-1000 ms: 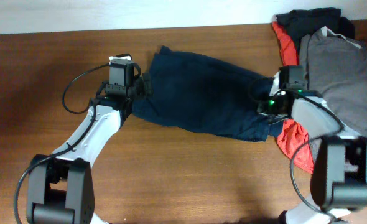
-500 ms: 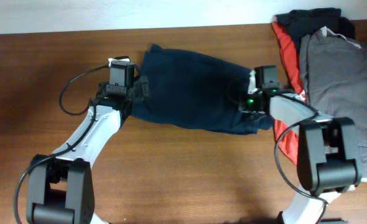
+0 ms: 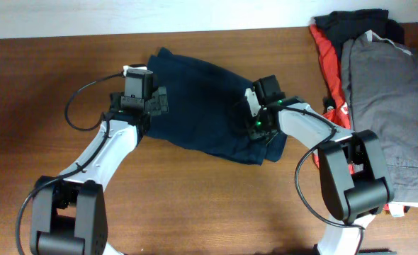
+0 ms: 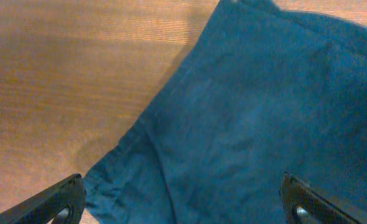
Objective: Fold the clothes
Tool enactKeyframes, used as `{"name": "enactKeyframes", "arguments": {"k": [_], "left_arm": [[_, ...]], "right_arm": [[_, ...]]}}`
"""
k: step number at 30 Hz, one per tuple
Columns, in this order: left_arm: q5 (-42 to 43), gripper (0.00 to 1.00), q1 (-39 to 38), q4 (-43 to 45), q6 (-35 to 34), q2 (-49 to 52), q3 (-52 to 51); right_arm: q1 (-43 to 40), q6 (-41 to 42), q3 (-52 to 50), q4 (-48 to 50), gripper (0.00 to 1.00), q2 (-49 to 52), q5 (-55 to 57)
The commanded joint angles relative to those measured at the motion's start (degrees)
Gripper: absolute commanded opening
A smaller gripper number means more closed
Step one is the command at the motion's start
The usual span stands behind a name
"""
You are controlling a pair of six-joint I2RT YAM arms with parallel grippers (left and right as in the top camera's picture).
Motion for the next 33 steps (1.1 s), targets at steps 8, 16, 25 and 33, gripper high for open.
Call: {"name": "enactKeyframes", "arguments": {"k": [8, 16, 25, 33], "left_arm": [[13.81, 0.97, 0.44, 9.05, 15.08, 0.37, 1.11], [14.88, 0.43, 2.82, 8.76, 15.82, 8.35, 3.65], [14.43, 0.0, 4.13, 10.05, 15.39, 13.77, 4.74], [13.81, 0.01, 4.13, 3.65, 11.65, 16.72, 4.74]], "right_arm": [[-0.74, 5.27, 13.94, -15.61, 0.11, 0.2, -9.99], [-0.74, 6.95, 26.99, -30.29, 0.24, -3.45, -9.97], [-2.73, 8.5, 28.59, -31.65, 0.07, -5.6, -11.08], [-2.99, 8.48, 28.59, -31.8, 0.08, -5.68, -11.04]]}}
